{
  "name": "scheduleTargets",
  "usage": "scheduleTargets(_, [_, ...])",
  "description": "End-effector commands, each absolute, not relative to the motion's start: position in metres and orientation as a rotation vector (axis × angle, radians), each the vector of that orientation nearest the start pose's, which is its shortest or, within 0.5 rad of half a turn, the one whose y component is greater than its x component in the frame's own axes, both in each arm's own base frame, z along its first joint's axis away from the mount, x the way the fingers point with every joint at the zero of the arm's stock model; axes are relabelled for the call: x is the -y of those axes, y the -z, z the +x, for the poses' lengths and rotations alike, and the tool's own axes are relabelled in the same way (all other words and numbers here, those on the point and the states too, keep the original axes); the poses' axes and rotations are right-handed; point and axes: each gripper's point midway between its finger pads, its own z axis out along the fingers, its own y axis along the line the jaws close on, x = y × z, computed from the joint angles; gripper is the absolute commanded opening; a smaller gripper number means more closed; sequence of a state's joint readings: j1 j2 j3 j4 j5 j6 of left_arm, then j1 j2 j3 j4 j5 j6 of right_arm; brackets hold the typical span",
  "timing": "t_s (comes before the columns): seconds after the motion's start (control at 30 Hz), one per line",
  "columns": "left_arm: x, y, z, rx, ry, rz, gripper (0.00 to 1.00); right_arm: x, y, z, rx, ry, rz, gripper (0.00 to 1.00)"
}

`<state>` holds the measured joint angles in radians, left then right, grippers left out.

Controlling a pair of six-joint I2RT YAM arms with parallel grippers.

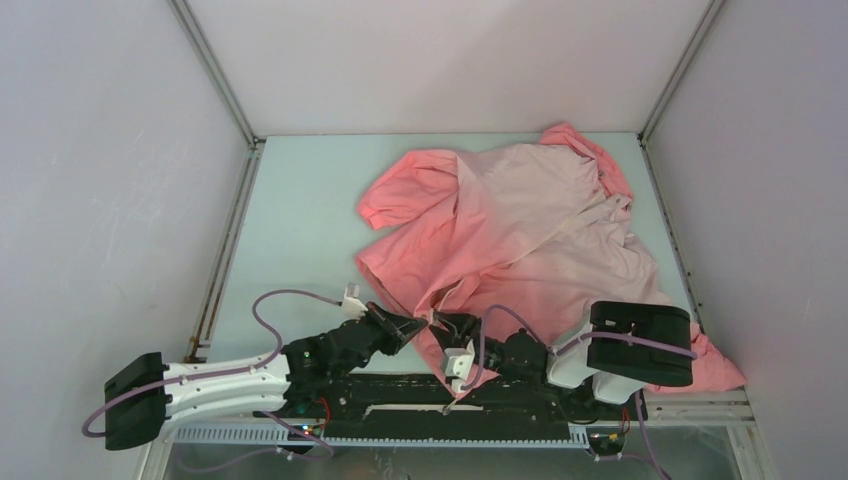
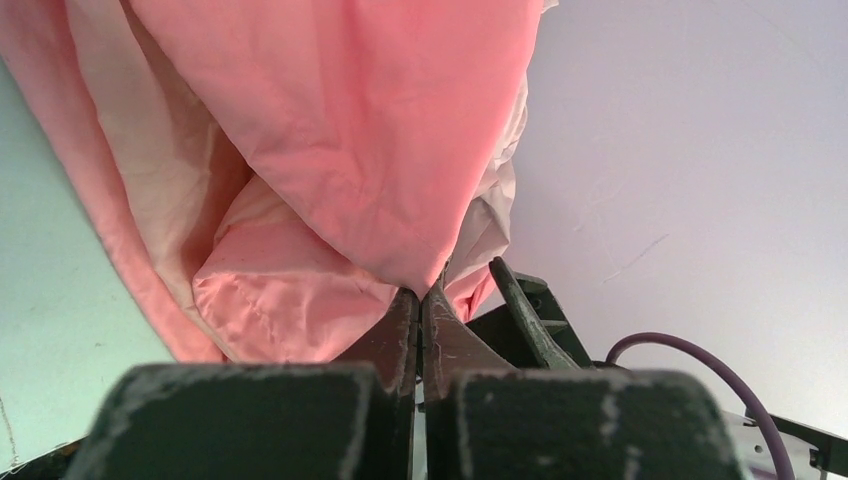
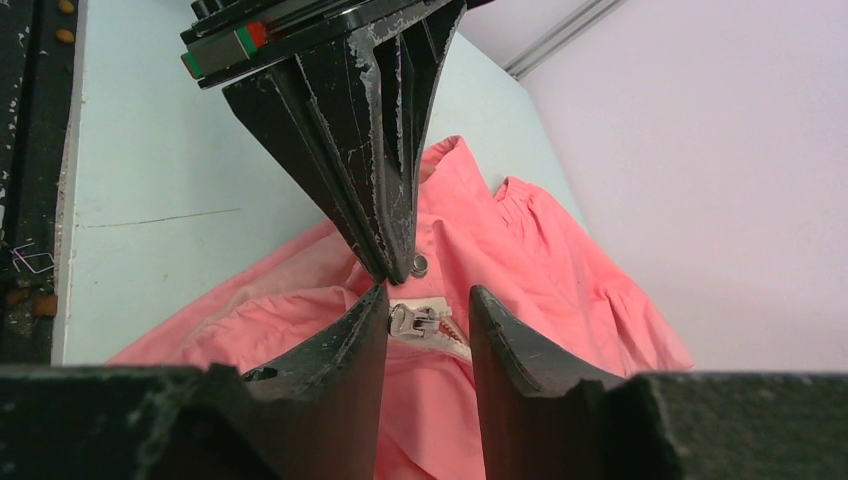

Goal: Zip up the jacket

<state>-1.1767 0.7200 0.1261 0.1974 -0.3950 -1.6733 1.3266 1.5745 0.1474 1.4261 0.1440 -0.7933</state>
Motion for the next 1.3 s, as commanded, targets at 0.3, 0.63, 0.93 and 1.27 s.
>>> scheduleTargets(0.3, [0.2537, -0.0955, 0.1383, -2.103, 1.370, -0.802, 0.00, -0.3326, -0.1386, 0.1451, -0.858, -0.311, -1.207, 0.24])
scheduleTargets(0.63, [0.2534, -0.0955, 0.1384, -2.103, 1.367, -0.802, 0.00, -0.3263, -0.1390, 0.1394, -0.858, -0.341, -1.205, 0.22])
scheduleTargets(0.93, [0.2562, -0.0977, 0.1383, -2.107, 1.371, -0.788, 0.00, -0.3286, -0.1379, 0.1410, -0.864, -0.332, -1.205, 0.26])
scheduleTargets(1.27, [0.2561, -0.0993, 0.1383, -2.102, 1.376, -0.785, 0.00, -0.3325, -0.1313, 0.1409, -0.878, -0.341, -1.219, 0.23])
